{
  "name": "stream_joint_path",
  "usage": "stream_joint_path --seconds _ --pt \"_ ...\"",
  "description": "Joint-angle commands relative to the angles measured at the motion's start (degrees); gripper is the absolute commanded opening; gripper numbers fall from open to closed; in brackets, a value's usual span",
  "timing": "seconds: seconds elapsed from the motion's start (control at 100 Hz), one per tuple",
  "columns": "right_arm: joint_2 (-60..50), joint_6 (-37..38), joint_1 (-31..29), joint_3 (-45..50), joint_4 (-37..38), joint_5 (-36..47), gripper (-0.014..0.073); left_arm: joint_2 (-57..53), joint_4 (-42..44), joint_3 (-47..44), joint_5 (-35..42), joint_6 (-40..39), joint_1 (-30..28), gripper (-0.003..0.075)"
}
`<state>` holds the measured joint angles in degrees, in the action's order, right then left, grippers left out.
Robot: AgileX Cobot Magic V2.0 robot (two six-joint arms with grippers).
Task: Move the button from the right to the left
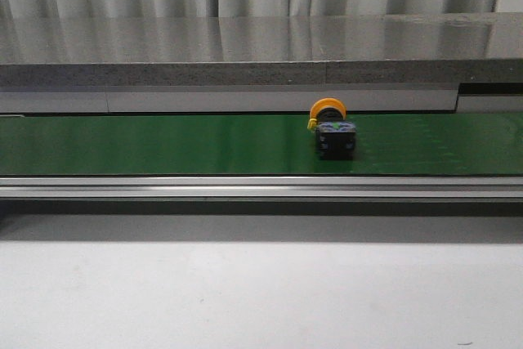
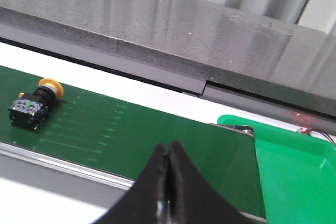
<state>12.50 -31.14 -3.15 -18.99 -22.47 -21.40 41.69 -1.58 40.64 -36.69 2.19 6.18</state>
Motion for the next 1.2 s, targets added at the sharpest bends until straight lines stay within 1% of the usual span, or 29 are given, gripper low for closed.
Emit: stream_joint_path --seconds 0.0,0.17,0.34,0.41,0.48,0.52,0.53,0.55,0.56,0.57,0.58,0.59,0.6,0.62,0.63,0.64,0.65,0.67,0.72,0.76,0.84,1.0,1.08,1.19 --pt "0.31 -0.48 0.10 -1.57 -0.94 4.32 -0.0068 5.61 -0.76 5.29 0.64 -0.61 0.41 0.0005" --pt "0.31 -0.48 0.10 -1.57 -0.94 4.32 -0.0068 14.17 -0.76 9.61 1.81 -0.61 0.41 0.0005" --pt "0.31 -0.48 0.10 -1.57 -0.94 4.32 -0.0068 18.80 -0.76 11.82 3.18 -0.61 0.41 0.0006" --pt "0.31 -0.48 0.10 -1.57 -0.94 4.32 -0.0068 19.63 -0.76 12.21 3.18 -0.61 0.41 0.0035" --pt "0.31 -0.48 0.10 -1.57 -0.94 4.32 -0.0068 20.04 -0.76 12.35 3.18 -0.49 0.41 0.0137" --pt "0.31 -0.48 0.10 -1.57 -0.94 4.32 -0.0068 20.04 -0.76 12.35 3.18 -0.49 0.41 0.0236" --pt "0.31 -0.48 0.10 -1.57 -0.94 4.32 -0.0068 20.04 -0.76 12.35 3.18 -0.49 0.41 0.0276" --pt "0.31 -0.48 0.10 -1.57 -0.94 4.32 -0.0068 20.04 -0.76 12.35 3.18 -0.49 0.41 0.0318" --pt "0.31 -0.48 0.10 -1.57 -0.94 4.32 -0.0068 20.04 -0.76 12.35 3.18 -0.49 0.41 0.0361" --pt "0.31 -0.48 0.10 -1.57 -0.94 4.32 -0.0068 20.04 -0.76 12.35 3.18 -0.49 0.41 0.0384" --pt "0.31 -0.48 0.10 -1.57 -0.94 4.32 -0.0068 20.04 -0.76 12.35 3.18 -0.49 0.41 0.0428" --pt "0.31 -0.48 0.10 -1.57 -0.94 4.32 -0.0068 20.04 -0.76 12.35 3.18 -0.49 0.41 0.0450" --pt "0.31 -0.48 0.10 -1.57 -0.94 4.32 -0.0068 20.04 -0.76 12.35 3.18 -0.49 0.41 0.0494" --pt "0.31 -0.48 0.10 -1.57 -0.94 4.32 -0.0068 20.04 -0.76 12.35 3.18 -0.49 0.41 0.0536" --pt "0.31 -0.48 0.10 -1.57 -0.94 4.32 -0.0068 20.04 -0.76 12.35 3.30 -0.49 0.41 0.0575" --pt "0.31 -0.48 0.10 -1.57 -0.94 4.32 -0.0068 20.04 -0.76 12.35 3.43 -0.49 0.41 0.0594" --pt "0.31 -0.48 0.10 -1.57 -0.94 4.32 -0.0068 20.04 -0.81 12.35 3.46 -0.49 0.41 0.0628" --pt "0.31 -0.48 0.10 -1.57 -0.94 4.32 -0.0068 20.13 -1.20 12.35 3.46 -0.49 0.41 0.0671" --pt "0.31 -0.48 0.10 -1.57 -0.94 4.32 -0.0068 20.13 -2.29 12.35 3.46 -0.49 0.41 0.0737" --pt "0.31 -0.48 0.10 -1.57 -0.94 4.32 -0.0068 20.16 -3.36 12.35 3.46 -0.41 0.41 0.0738" --pt "0.31 -0.48 0.10 -1.57 -0.94 4.32 -0.0068 20.65 -4.60 12.71 3.03 0.02 1.48 0.0702" --pt "0.31 -0.48 0.10 -1.57 -0.94 4.32 -0.0068 23.86 -4.82 14.62 3.63 0.02 7.47 0.0643" --pt "0.31 -0.48 0.10 -1.57 -0.94 4.32 -0.0068 26.76 -5.79 16.82 4.20 0.02 10.95 0.0641" --pt "0.31 -0.48 0.10 -1.57 -0.94 4.32 -0.0068 32.13 -7.07 20.25 4.59 0.02 14.11 0.0641"
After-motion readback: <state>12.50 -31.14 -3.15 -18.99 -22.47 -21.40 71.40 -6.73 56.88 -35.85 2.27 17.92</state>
